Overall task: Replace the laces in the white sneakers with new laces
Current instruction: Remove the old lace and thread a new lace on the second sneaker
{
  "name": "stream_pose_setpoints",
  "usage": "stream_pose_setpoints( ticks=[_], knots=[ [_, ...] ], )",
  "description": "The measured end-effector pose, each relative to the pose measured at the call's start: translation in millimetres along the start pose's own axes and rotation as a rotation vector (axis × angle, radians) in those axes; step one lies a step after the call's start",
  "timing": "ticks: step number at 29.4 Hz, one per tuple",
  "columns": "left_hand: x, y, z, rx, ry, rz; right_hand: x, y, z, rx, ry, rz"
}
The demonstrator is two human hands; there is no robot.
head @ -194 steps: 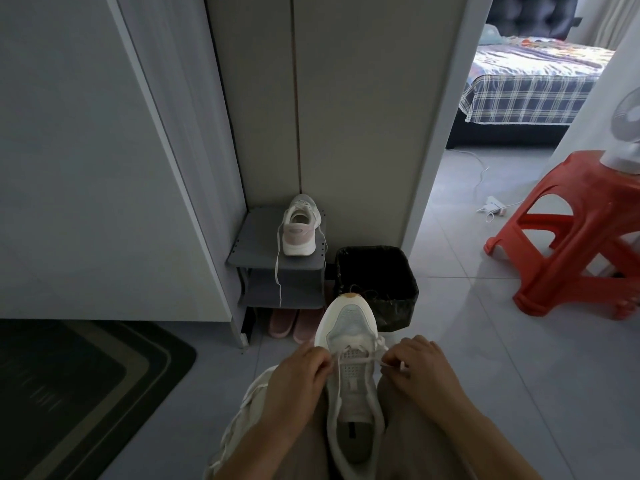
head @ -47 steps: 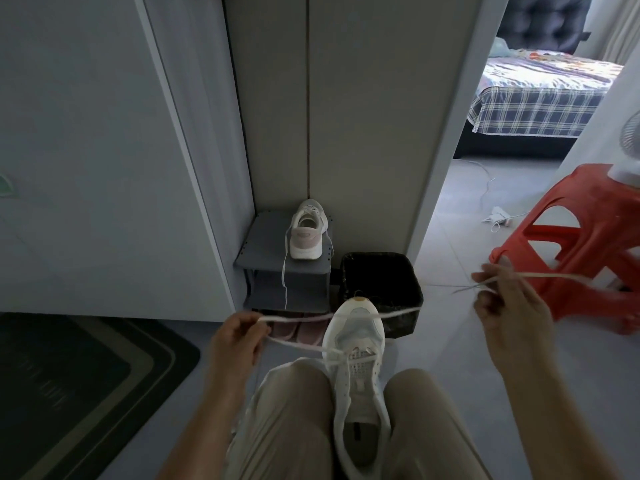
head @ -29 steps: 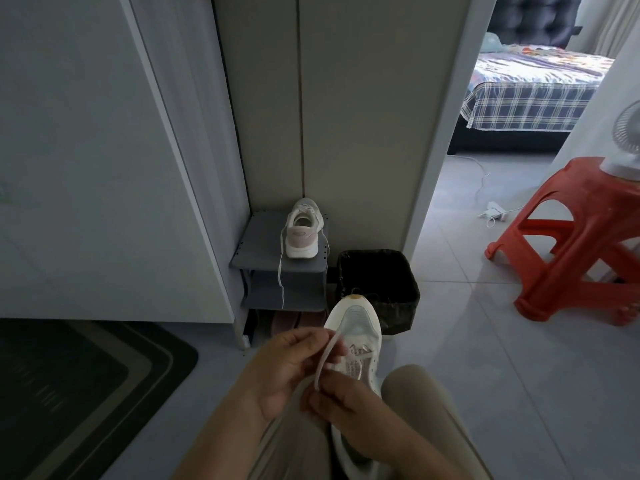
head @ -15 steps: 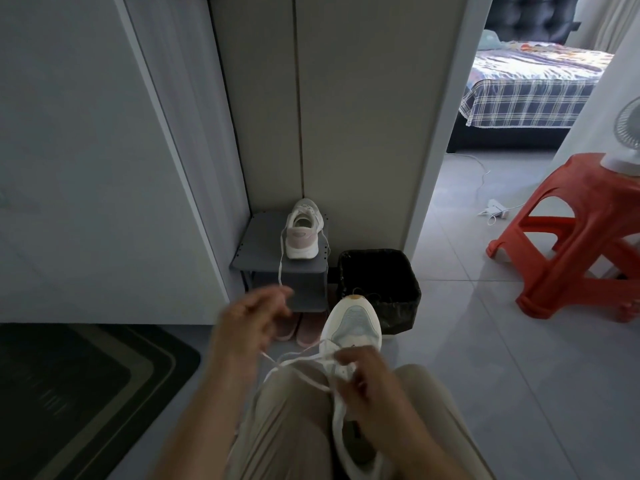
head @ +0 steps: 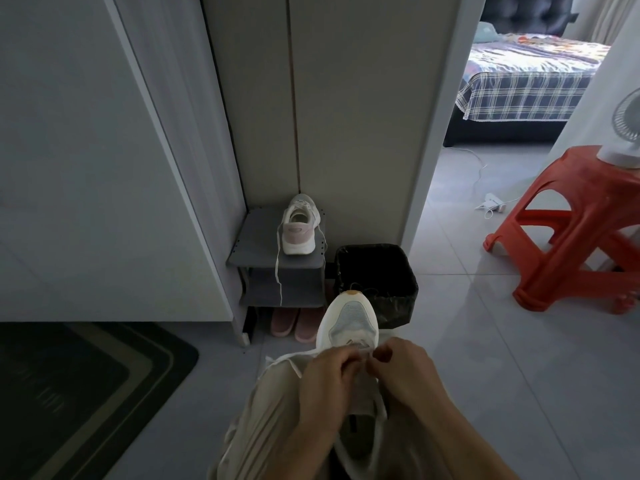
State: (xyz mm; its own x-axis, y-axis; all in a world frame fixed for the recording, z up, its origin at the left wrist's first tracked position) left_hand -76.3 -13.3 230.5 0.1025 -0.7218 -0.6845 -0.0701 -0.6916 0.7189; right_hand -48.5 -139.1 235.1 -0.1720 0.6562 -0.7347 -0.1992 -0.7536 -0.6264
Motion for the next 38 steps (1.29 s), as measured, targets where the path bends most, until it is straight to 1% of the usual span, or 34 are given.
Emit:
stream_pose_setpoints(
  ticks=[3, 5, 8, 13, 21, 25, 27, 29, 32, 35, 38],
  knots=[
    [15, -5, -2, 0.103, 0.064, -0.163, -4, 6, 1, -0.007, 0.018, -0.105],
    [21, -5, -3, 0.115, 0.085, -0.207, -8, 10, 1, -0.033, 0.011, -0.196],
    [25, -6, -5, 0.073, 0.133, -0.230, -9, 17, 1, -0.030, -0.021, -0.288],
    [26, -7, -5, 0.080, 0.230, -0.192, -12, 18, 0, -0.069, -0.083, -0.373],
    [30, -8, -9, 0.115, 0.201, -0.235, -13, 18, 1, -0.087, -0.098, -0.376],
    [27, -6, -16, 0.222, 0.178, -0.279, -10, 19, 3, -0.114, -0.043, -0.288],
    [26, -8, -17, 0.255, 0.175, -0.255, -6, 20, 4, -0.143, -0.007, -0.263],
    [27, -11, -17, 0.226, 0.182, -0.204, -2, 21, 6, -0.158, 0.013, -0.255],
    [30, -10, -17, 0.227, 0.183, -0.212, -3, 22, 6, -0.140, 0.020, -0.284],
    [31, -6, -18, 0.326, 0.205, -0.289, -10, 21, 4, -0.121, -0.003, -0.348],
    [29, -3, -15, 0.391, 0.236, -0.367, -16, 17, -1, -0.120, -0.073, -0.334]
  ],
)
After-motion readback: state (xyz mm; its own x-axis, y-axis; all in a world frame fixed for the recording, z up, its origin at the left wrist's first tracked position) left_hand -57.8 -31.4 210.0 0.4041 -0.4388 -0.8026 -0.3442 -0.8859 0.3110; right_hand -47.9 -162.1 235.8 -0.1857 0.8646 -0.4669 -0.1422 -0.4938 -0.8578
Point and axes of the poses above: each hand's wrist, its own z-axis away from the middle knuckle, its own x-axis out of the palm, y = z × x, the point moved 2 cm from there along -z, towards the middle knuckle, and after that the axes turned 8 degrees about -z, right-handed, at the moved point
